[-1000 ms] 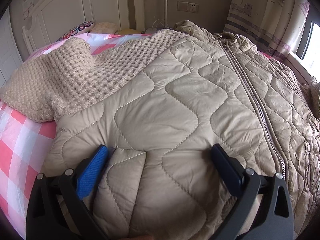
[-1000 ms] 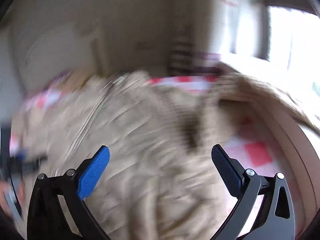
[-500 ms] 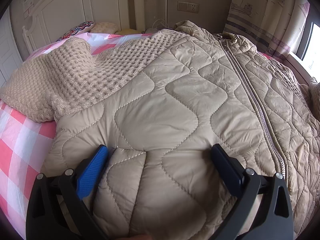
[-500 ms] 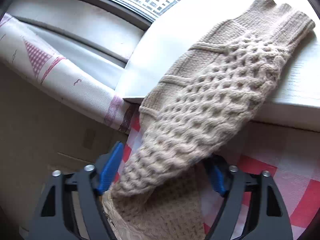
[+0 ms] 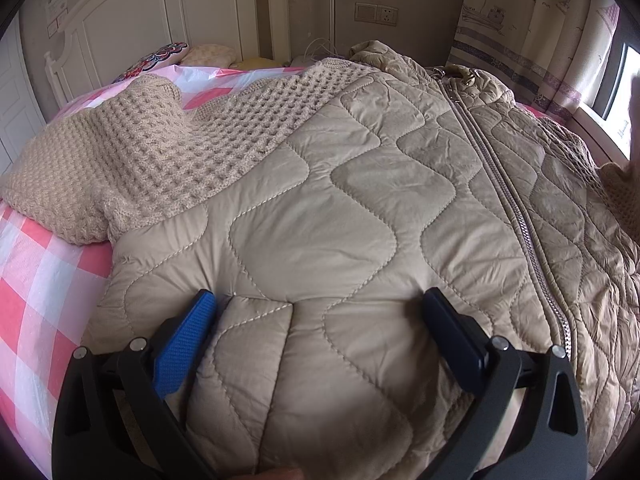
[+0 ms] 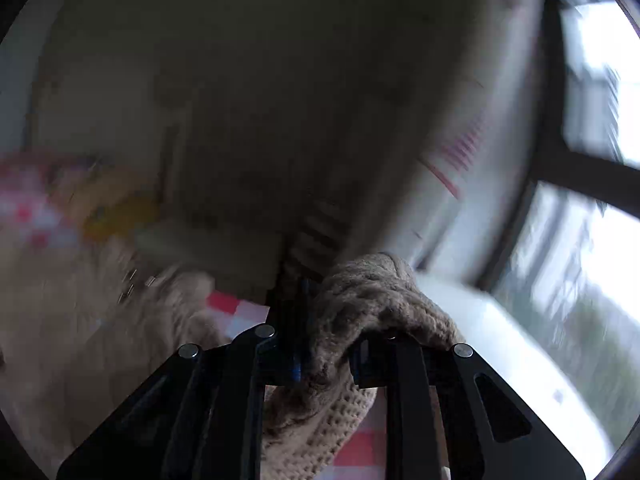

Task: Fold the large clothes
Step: 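Lift the knit sleeve with the right tool and lay it across the jacket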

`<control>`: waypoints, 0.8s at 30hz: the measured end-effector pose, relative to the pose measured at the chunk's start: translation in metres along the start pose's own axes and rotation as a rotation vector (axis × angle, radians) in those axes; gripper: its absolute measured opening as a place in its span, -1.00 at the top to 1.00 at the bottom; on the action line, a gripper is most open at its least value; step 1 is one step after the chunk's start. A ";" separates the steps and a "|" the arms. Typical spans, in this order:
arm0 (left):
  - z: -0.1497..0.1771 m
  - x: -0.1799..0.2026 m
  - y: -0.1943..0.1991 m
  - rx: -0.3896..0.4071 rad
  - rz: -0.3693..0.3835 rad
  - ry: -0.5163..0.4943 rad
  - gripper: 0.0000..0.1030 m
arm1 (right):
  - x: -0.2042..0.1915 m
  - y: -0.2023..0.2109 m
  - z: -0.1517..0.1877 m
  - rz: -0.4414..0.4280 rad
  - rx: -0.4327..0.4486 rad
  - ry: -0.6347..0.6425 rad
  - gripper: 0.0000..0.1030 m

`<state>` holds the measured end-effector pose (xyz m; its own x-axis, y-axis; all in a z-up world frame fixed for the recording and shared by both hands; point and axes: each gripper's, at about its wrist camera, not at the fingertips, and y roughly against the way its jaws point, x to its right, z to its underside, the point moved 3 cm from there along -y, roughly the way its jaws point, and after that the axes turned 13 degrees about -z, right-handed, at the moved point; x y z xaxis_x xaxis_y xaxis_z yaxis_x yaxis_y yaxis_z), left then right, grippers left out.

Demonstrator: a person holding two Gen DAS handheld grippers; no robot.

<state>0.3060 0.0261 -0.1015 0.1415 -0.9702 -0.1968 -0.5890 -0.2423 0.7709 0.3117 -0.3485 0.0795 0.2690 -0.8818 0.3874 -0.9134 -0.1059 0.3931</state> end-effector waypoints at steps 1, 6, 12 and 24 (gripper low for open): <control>0.000 0.000 0.000 0.000 0.001 0.001 -0.96 | -0.043 0.001 -0.003 -0.043 -0.029 0.195 0.61; 0.000 0.000 0.000 0.001 0.005 0.005 -0.96 | -0.227 0.008 0.084 -0.157 -0.217 0.966 0.59; 0.001 0.000 0.000 0.001 0.003 0.005 -0.96 | -0.209 0.008 0.117 -0.213 -0.302 0.553 0.19; 0.001 0.000 0.000 0.001 0.007 0.008 -0.96 | -0.066 0.043 0.155 -0.267 -0.263 -0.368 -0.43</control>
<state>0.3053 0.0263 -0.1020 0.1439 -0.9718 -0.1870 -0.5911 -0.2359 0.7713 0.2075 -0.3661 -0.0585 0.3133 -0.9481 -0.0553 -0.7073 -0.2718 0.6526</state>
